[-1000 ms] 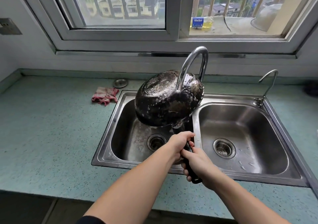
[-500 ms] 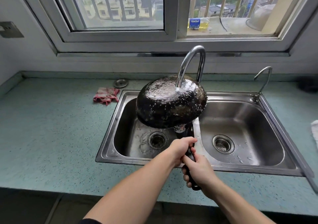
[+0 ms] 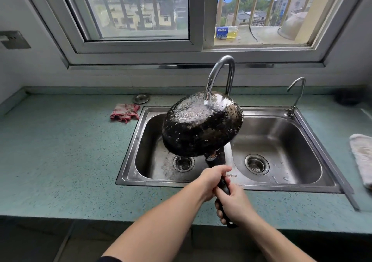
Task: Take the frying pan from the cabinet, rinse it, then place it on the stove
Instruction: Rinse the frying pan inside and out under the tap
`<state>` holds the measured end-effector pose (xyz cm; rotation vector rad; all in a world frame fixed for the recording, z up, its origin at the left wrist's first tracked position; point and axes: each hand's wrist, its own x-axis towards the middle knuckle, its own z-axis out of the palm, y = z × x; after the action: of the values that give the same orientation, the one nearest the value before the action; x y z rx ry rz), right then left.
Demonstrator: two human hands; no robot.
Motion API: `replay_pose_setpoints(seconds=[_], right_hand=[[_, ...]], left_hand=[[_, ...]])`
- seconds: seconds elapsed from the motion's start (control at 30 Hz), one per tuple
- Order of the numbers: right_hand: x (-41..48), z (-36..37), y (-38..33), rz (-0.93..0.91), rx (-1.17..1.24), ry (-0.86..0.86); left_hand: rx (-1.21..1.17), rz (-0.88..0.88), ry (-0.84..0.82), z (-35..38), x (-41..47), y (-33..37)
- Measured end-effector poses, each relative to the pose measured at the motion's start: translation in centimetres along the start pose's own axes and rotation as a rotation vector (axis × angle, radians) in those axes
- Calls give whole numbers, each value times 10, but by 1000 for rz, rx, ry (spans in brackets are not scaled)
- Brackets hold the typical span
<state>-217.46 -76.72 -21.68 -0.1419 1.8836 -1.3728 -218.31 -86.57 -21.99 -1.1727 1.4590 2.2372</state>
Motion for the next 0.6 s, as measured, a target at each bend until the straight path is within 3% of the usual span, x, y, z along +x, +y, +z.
replay_pose_setpoints(seconds=[0.6], right_hand=[[27, -3, -19, 41, -41, -35]], left_hand=[[-27, 21, 12, -4, 24, 22]])
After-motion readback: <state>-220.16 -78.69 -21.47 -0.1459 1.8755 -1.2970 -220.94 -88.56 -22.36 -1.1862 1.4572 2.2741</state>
